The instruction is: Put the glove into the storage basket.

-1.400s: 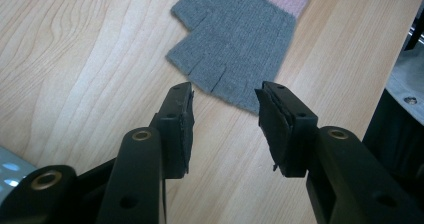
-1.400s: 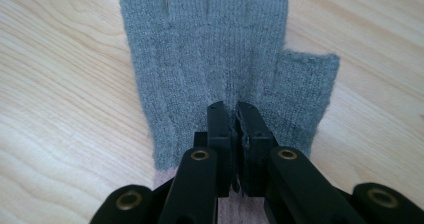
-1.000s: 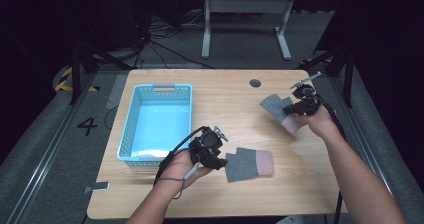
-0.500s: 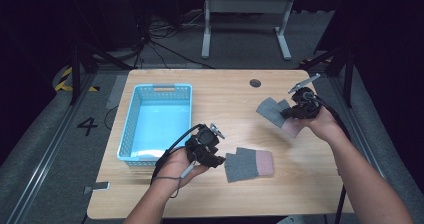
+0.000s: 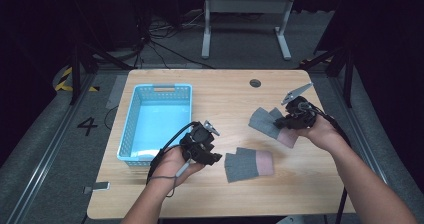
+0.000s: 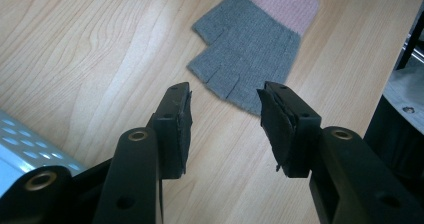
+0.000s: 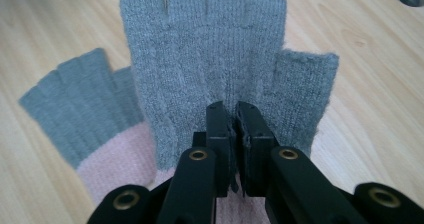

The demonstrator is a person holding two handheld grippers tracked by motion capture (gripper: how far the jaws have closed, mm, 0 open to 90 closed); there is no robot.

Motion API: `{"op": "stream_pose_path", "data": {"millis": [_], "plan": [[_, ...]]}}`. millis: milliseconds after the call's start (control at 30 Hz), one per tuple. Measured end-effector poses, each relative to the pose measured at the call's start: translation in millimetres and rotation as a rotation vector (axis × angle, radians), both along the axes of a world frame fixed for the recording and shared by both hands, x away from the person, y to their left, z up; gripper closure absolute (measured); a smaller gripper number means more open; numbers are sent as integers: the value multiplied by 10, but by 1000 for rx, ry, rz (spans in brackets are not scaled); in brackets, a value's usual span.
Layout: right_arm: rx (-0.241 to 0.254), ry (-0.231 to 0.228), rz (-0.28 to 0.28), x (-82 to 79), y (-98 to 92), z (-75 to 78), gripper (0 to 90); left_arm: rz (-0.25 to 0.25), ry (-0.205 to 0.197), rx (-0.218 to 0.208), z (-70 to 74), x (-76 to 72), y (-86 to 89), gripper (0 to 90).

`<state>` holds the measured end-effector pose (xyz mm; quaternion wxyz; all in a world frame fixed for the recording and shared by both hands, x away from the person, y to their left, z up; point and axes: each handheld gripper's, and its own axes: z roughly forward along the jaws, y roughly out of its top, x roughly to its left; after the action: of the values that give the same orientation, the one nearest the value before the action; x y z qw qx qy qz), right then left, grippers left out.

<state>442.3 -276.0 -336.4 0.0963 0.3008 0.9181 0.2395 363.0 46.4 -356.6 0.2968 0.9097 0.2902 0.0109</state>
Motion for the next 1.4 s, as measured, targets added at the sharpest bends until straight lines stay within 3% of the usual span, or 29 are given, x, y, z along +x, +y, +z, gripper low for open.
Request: {"op": "stream_pose_path", "data": {"millis": [633, 1233, 1400], "plan": [[3, 14, 186, -295, 361, -105, 848, 22, 0, 4, -5, -47, 66, 553], [-26, 41, 288, -470, 580, -284, 845, 14, 6, 9, -25, -40, 40, 552], [-27, 55, 295, -489, 607, -346, 845, 12, 7, 12, -32, -35, 38, 552]]}}
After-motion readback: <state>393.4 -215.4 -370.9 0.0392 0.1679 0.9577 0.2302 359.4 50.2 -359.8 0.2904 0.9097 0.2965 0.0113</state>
